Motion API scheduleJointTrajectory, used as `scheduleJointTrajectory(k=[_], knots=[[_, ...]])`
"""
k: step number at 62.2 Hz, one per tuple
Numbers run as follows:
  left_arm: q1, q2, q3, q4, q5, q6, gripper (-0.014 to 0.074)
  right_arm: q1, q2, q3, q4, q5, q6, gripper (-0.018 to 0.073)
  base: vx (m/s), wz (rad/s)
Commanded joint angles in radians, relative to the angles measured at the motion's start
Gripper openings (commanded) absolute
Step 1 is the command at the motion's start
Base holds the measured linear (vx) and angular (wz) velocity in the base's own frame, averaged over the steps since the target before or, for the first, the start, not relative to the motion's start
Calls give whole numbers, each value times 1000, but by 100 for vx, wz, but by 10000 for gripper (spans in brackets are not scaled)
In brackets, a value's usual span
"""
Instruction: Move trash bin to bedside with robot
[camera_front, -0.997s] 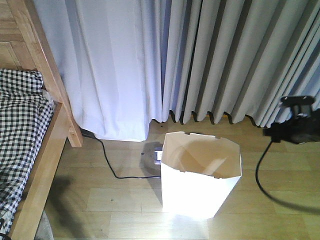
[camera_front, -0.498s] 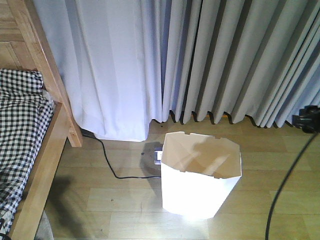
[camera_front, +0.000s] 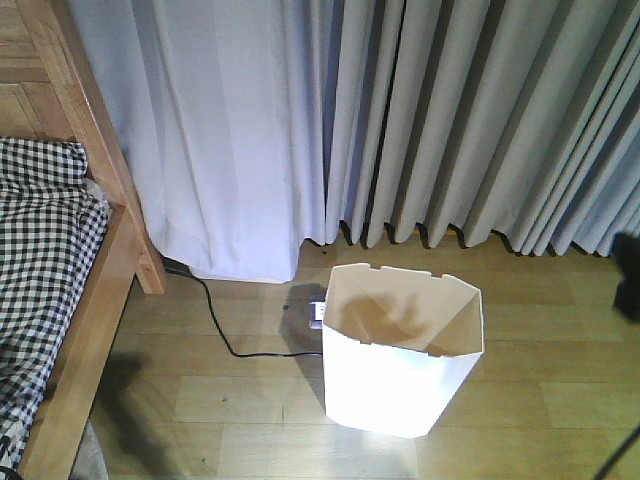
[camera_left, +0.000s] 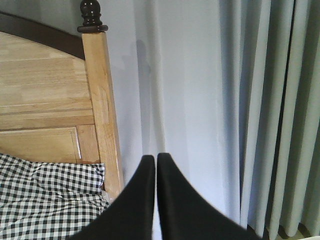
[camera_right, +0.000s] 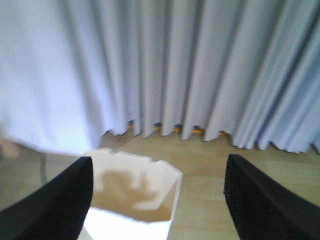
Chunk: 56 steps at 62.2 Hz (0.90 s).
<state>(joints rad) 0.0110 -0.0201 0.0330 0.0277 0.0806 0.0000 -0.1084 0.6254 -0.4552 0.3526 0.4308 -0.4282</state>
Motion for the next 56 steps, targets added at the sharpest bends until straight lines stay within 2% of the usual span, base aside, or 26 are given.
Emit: scheduleJointTrajectory(k=[1,8,13,24,33,46,56], knots=[[-6,-7,12,-9,-74,-14,-6,58,-34,-26,-48,-12,-20,519,0,0],[-6,-7,12,-9,-74,-14,-6,114,-77,-26,-157,0,-25,519,0,0],[-6,-7,12,-9,-74,-14,-6,133,-118,-26,-193,10,-4,519,0,0],[-6,-7,12,-9,-74,-14,-6,133,-252,-23,-193,54,135,519,0,0],[-6,-7,12,-9,-74,-14,-6,128,-366,37,-195,24,279,519,0,0],[-6,-7,12,-9,-74,-14,-6,128,-398,125,-154,-6,289,519,0,0],[-6,-7,12,-9,-74,-14,-6,128,-398,128,-165,-52,289,516,0,0]])
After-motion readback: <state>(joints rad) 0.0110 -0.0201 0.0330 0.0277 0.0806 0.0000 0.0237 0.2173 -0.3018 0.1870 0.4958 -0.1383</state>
